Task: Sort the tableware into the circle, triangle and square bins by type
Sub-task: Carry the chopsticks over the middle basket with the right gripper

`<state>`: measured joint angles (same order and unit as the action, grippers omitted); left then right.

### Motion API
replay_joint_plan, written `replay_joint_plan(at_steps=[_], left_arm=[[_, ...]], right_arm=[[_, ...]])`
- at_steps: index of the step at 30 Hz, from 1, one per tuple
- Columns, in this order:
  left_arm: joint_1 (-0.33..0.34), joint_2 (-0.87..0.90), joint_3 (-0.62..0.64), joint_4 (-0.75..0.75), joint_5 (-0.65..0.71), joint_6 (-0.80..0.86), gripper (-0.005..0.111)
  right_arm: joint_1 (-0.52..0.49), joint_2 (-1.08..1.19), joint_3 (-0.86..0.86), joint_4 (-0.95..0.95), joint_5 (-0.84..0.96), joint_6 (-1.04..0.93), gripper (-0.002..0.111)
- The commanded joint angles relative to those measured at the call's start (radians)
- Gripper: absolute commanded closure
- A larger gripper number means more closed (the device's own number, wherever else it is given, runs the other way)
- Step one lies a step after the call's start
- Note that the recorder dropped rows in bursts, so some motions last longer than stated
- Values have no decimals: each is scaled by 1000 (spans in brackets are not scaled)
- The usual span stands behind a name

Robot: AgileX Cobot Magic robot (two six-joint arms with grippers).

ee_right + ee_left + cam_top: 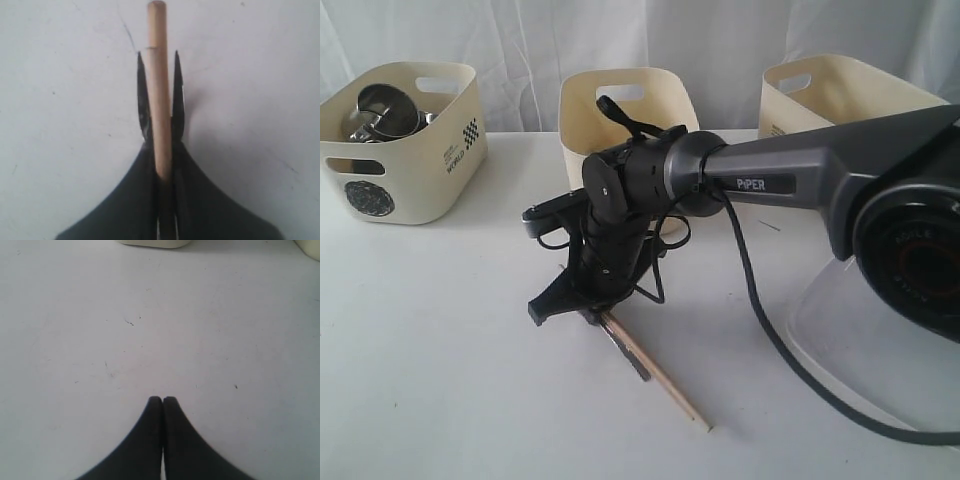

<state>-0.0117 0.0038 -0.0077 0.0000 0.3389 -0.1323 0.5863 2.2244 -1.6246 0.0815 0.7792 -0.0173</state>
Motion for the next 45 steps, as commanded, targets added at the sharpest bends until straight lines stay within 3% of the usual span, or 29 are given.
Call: replay_joint_plan(at_steps=[1, 21, 27, 30, 35, 40, 43, 45], left_arm=[[-4, -4, 8, -10, 28, 2, 106], [-4, -4, 8, -10, 28, 2, 106], [-4, -4, 8, -10, 28, 2, 106], [-4, -4, 8, -10, 28, 2, 106], [-4, -4, 8, -10, 28, 2, 106], [-4, -4, 8, -10, 28, 2, 106], [-4, -4, 8, -10, 28, 2, 106], [-4, -4, 8, -10, 28, 2, 106]], right_arm=[[-1, 33, 9, 8, 12, 3, 108], [-9, -22, -61, -28, 108, -43, 108], [-20, -94, -80, -30, 309, -137, 108], [-22, -161, -124, -38, 423, -292, 108], [-30, -236, -137, -209, 367, -646, 108], [-30, -257, -137, -415, 194, -652, 108], [-30, -266, -137, -440, 136, -652, 108], [-30, -268, -137, -462, 2, -652, 108]])
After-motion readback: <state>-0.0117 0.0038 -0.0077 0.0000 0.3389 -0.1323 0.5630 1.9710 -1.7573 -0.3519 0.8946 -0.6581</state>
